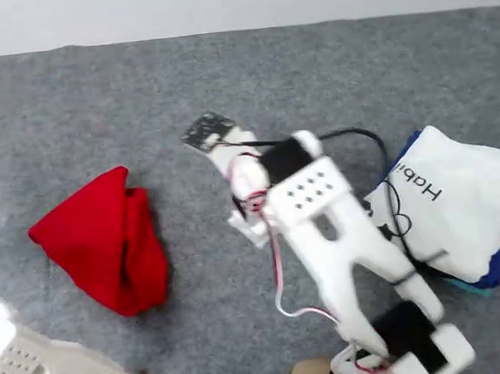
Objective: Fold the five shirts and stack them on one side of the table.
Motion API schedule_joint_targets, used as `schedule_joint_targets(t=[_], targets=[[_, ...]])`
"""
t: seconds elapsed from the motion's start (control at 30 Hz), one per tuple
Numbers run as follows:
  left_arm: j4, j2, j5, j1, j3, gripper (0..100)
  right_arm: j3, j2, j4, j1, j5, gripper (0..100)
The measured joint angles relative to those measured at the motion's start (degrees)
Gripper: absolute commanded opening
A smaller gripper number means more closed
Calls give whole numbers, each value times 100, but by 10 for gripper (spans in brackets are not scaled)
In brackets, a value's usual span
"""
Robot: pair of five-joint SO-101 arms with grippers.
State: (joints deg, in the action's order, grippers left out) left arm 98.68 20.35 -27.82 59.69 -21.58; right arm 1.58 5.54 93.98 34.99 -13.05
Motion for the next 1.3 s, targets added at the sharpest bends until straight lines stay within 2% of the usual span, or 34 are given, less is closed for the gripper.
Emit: schedule_joint_targets(t=[0.13, 0.4, 0.7, 1.0, 1.07, 1.13, 1.3], targets=[[9, 0, 0, 334, -105, 151, -756, -844, 0, 501, 290, 188], [9, 0, 0, 712, -114, 148, -2523, -2769, -202, 1363, 352, 189], [9, 35, 0, 932, -114, 148, -4791, -4967, -1029, 1477, 352, 190], [9, 35, 0, 993, -114, 148, -7103, -6822, -1222, 1609, 352, 184], [9, 35, 0, 993, -114, 148, -7464, -7138, -1213, 1644, 334, 125], [9, 35, 0, 993, -114, 148, -7771, -7341, -1152, 1662, 132, 8], [9, 35, 0, 993, -114, 148, -8440, -7508, -703, 1662, -659, 13]])
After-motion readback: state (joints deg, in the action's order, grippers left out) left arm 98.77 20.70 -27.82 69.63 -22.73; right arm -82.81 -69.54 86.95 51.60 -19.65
